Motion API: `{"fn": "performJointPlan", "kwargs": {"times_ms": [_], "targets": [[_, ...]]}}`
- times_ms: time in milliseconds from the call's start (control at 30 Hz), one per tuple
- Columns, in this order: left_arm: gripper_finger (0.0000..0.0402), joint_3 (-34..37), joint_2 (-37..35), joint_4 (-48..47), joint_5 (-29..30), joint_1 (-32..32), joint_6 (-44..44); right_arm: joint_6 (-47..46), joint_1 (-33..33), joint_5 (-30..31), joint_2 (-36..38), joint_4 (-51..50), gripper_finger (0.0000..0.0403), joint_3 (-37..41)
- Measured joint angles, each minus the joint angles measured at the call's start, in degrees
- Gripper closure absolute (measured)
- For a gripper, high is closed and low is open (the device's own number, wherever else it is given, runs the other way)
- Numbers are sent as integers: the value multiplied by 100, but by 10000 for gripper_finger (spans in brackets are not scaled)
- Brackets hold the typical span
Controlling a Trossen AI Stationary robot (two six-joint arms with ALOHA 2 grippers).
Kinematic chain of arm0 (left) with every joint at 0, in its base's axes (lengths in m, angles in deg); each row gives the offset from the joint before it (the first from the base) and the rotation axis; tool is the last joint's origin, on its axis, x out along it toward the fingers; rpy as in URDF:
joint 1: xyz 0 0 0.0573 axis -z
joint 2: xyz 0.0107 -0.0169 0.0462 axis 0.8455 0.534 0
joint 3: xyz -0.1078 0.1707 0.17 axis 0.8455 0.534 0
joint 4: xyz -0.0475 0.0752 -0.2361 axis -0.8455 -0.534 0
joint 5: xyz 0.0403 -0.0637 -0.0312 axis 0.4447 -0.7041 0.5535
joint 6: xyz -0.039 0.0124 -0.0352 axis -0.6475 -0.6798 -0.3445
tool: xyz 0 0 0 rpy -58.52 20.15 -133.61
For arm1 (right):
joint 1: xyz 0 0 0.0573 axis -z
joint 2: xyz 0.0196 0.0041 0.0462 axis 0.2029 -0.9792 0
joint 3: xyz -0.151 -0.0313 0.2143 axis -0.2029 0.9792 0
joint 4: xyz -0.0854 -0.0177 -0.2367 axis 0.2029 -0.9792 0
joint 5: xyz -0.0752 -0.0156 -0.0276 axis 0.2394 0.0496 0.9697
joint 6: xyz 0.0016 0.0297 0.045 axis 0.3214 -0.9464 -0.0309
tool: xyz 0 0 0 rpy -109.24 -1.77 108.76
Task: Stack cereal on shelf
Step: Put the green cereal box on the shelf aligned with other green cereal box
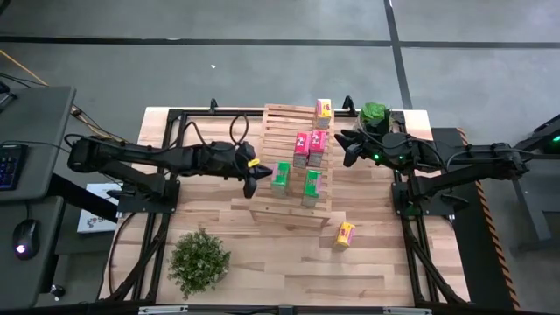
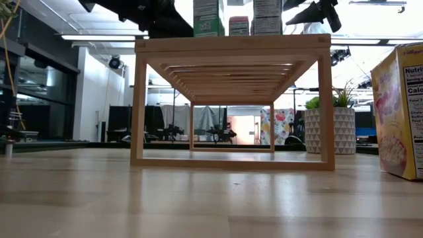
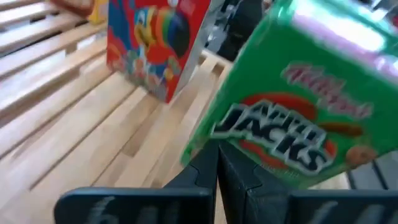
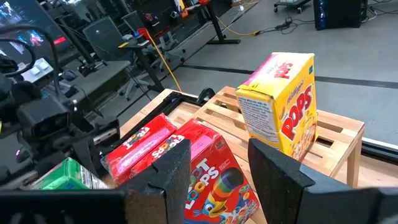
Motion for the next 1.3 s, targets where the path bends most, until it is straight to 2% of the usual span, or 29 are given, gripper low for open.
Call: {"fn": "performJointPlan", "kwargs": {"times_ms": [167, 567, 933, 1300], "targets": [[401, -1, 44, -96, 230, 93, -132, 0, 1, 37, -1, 0, 249, 0], [401, -4, 703, 365, 12, 200, -596, 2, 0, 83, -2, -36, 249, 0], [401, -4, 708, 403, -235, 381, -1135, 2, 1, 64, -2, -58, 249, 0], [401, -4, 708, 252, -177, 574, -1387, 2, 2, 66, -1, -86, 249, 0]]}}
